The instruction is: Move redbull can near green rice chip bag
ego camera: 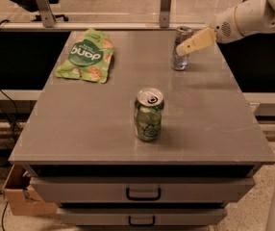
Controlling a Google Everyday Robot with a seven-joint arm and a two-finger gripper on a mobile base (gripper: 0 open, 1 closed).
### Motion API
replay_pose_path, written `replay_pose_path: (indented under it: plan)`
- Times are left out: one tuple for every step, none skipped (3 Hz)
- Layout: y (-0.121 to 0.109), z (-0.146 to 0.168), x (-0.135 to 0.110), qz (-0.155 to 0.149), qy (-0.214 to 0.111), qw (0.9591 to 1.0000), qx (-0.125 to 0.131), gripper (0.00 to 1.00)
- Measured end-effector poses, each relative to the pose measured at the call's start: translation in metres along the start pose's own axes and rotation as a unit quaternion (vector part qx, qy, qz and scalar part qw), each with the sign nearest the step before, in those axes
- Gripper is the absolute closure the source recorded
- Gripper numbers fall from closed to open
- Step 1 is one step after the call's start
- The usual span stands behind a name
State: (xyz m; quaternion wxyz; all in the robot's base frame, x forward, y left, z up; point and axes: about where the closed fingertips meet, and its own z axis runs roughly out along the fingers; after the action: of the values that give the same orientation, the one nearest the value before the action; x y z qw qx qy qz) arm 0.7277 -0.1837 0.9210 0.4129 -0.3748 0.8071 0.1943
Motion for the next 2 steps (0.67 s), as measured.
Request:
replay_pose_path:
  plan:
    - [0.007, 0.017, -0.004, -0.005, 0.003, 0.9998, -0.02, 0.0]
    - [0.013, 0.028, -0.007, -0.011, 0.006, 0.9994, -0.033, 0.17]
